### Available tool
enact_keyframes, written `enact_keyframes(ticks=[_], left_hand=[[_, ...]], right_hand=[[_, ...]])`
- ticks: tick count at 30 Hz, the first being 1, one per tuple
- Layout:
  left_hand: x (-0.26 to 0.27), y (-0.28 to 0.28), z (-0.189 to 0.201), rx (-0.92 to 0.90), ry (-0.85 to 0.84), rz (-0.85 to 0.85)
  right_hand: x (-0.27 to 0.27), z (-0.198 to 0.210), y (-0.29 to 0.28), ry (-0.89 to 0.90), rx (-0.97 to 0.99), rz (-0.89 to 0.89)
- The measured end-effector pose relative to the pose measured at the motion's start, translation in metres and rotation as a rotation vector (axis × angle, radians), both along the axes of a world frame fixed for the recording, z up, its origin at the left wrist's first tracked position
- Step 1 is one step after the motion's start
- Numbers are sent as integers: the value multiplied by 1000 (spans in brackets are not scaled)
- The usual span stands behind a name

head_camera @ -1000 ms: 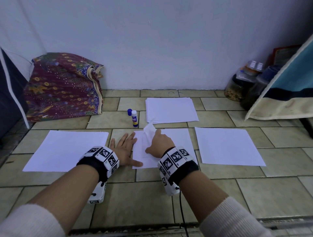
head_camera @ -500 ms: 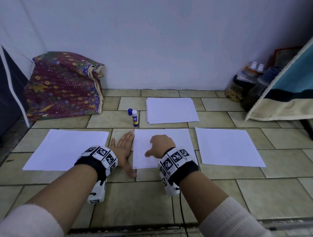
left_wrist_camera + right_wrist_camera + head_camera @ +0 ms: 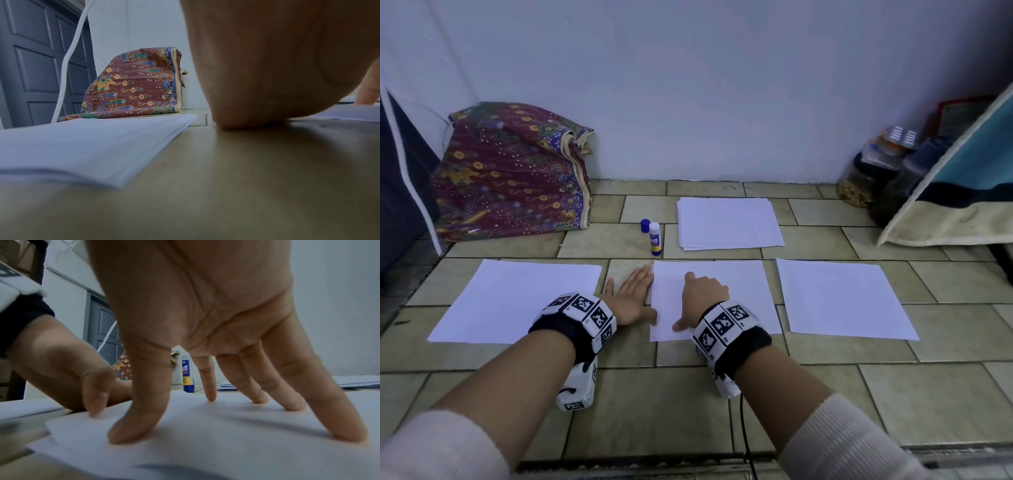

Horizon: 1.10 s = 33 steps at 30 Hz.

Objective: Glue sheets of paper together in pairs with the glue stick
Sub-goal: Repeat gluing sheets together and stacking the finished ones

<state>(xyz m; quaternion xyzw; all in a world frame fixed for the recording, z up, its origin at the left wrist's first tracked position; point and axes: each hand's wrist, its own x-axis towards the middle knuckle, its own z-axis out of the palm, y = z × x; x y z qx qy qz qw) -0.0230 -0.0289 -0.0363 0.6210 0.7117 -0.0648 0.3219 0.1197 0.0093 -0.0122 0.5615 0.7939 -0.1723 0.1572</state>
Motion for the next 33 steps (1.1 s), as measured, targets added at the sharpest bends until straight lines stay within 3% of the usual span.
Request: enact_keyframes(ticks=[5, 17, 33], left_hand=[[-1, 3, -4, 26, -60, 45], [-2, 0, -6, 67, -32, 35], [-3, 2, -8, 53, -26, 34]], right_hand=[[2, 1, 3, 1, -2, 18], [14, 5, 6, 42, -52, 125], [11, -1, 6, -41, -42, 179]])
